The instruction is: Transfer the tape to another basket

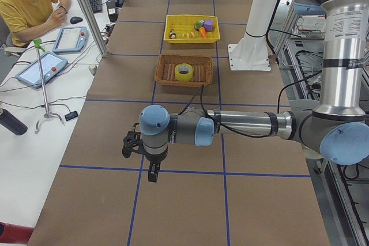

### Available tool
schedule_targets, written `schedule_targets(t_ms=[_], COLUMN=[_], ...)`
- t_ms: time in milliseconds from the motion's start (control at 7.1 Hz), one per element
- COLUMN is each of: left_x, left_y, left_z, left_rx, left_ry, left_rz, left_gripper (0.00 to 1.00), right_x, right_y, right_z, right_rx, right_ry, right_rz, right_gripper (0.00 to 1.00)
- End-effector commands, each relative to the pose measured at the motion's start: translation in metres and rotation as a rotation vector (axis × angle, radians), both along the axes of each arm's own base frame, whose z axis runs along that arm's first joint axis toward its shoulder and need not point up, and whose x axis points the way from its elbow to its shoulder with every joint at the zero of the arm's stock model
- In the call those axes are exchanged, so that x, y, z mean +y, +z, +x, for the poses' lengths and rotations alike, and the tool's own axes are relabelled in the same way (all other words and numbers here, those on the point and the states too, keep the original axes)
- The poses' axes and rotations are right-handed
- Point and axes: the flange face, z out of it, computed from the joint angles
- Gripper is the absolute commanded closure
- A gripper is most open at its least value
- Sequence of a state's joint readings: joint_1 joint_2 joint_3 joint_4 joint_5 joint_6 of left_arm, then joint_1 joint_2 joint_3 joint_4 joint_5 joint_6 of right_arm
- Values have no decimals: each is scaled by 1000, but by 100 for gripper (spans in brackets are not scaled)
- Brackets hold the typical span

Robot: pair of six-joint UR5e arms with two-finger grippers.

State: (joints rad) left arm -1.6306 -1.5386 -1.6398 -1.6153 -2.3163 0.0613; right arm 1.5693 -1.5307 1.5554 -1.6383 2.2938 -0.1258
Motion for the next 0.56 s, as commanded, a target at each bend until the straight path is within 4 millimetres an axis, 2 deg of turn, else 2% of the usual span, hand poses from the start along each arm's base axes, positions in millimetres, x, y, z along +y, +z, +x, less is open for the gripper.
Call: schedule_targets(t_ms=[0,423], left_x=[1,5], left_y=[1,5], left_z=[0,0], left_rx=[0,1], left_ry=[0,0], left_rz=[-3,-11], left_gripper=[1,1], right_x=[1,2], right_y=[1,1], right_z=[0,0], right_rx=[-1,-3], right_ry=[0,0], right_rz=[-2,-3], right_gripper=[0,0])
